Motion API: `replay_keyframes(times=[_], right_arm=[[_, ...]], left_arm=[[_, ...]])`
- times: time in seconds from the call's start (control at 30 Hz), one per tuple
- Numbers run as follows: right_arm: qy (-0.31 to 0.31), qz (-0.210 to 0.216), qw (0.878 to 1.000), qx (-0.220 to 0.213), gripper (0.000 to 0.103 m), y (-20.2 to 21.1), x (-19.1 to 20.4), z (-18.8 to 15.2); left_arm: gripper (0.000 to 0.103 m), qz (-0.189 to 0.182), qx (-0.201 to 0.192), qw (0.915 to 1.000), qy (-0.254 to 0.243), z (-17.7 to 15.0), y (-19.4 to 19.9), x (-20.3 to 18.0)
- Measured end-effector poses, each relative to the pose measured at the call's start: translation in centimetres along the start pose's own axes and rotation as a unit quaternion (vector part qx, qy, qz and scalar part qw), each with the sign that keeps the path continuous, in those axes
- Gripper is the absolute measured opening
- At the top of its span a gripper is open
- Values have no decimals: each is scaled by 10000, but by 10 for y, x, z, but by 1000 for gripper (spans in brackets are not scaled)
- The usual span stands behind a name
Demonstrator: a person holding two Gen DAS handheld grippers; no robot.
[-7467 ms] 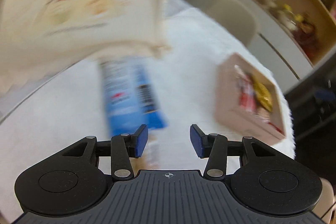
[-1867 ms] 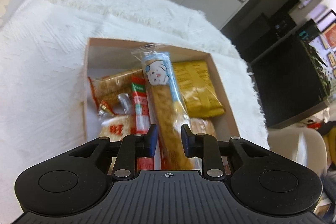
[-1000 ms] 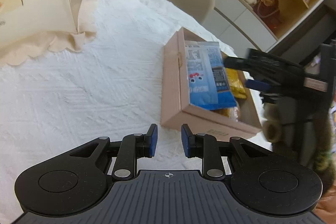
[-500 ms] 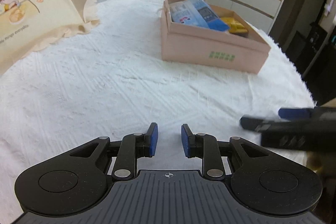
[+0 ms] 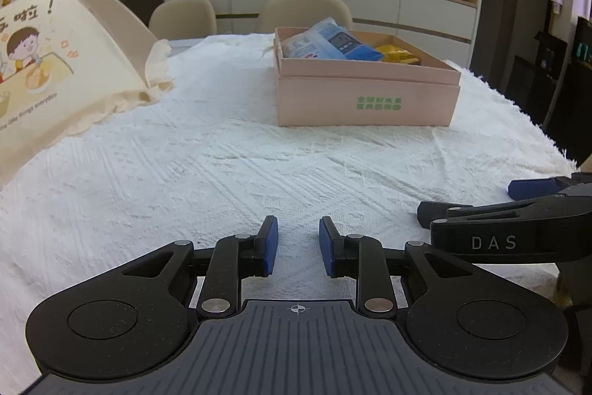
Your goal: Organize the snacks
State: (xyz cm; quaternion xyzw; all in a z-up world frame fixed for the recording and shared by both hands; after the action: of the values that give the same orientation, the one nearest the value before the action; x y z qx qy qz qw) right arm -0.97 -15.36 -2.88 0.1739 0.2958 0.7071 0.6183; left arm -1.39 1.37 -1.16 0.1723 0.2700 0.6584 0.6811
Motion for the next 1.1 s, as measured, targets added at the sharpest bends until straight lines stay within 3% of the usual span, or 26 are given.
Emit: replay_keyframes(times=[1.1], right_arm=[[-41,-69,9999,-74,103,4,3,-2]], left_arm=[[28,-23,8,10000,37,0,-2,-2]])
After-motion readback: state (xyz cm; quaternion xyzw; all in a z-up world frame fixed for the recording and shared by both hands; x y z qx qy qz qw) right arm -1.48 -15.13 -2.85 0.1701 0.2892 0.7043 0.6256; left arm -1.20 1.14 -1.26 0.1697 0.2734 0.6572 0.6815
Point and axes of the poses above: each gripper's, at about its wrist camera, not at the fingertips, and y roughly against the way its jaws point, x to its left, z to its top, the point moved 2 cm from there along -y, roughly the way its jaws point, and after that the axes turned 10 degrees about y, right-handed, at the moved point
